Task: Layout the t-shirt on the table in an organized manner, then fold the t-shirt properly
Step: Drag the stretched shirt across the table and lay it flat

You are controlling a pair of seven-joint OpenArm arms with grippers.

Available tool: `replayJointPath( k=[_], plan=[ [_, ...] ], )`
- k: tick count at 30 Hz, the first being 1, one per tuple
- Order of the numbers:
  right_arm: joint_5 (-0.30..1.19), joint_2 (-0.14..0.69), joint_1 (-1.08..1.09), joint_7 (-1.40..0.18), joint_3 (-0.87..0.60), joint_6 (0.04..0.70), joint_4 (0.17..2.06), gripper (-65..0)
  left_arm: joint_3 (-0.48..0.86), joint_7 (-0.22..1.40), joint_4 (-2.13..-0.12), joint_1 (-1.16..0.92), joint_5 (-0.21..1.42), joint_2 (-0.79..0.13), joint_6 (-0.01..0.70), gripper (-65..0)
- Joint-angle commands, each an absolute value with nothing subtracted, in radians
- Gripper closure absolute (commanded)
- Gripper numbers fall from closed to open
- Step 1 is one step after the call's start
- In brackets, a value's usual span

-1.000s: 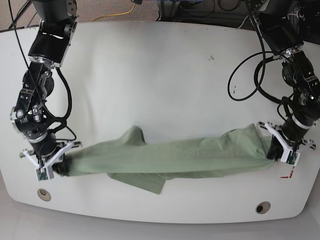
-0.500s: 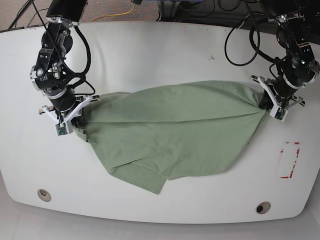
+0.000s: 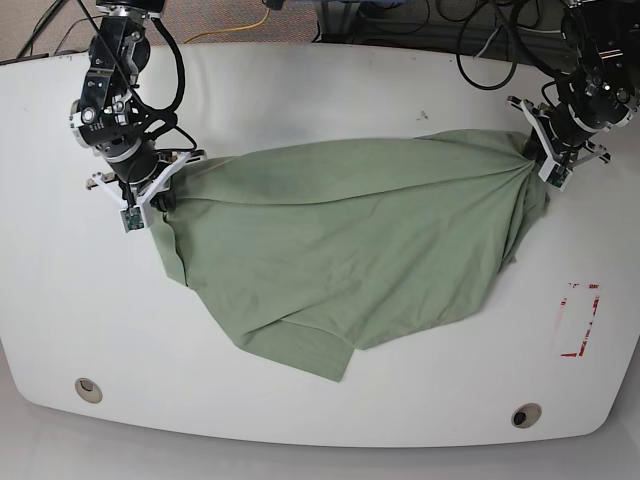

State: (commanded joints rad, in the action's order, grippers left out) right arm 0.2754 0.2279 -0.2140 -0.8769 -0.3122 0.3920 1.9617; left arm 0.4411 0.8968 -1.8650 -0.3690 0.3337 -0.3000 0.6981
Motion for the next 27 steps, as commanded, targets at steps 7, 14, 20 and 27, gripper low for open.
replayJointPath(
  k=[7,14,20,27],
  plan=[
    [0.275,0.226,-0.216,-0.877,-0.311,0.384,1.96,-9.8,0.443,0.897,-1.863,-0.374,0.332,-0.3,0.698,-17.1],
    [0.274,0.229,-0.219,-0.877,-0.312,0.383,1.962,-43.9,0.464,0.897,-1.865,-0.374,0.331,-0.321,0.698,-38.1],
    [0.274,0.237,-0.237,-0.877,-0.312,0.386,1.968,-57.1,0.552,0.897,-1.867,-0.354,0.337,-0.329,0.698,-38.2],
    [0.282,0.228,-0.196,-0.877,-0.308,0.394,1.963,-56.3,0.596,0.897,-1.867,-0.24,0.337,-0.325,0.698,-38.2]
  ],
)
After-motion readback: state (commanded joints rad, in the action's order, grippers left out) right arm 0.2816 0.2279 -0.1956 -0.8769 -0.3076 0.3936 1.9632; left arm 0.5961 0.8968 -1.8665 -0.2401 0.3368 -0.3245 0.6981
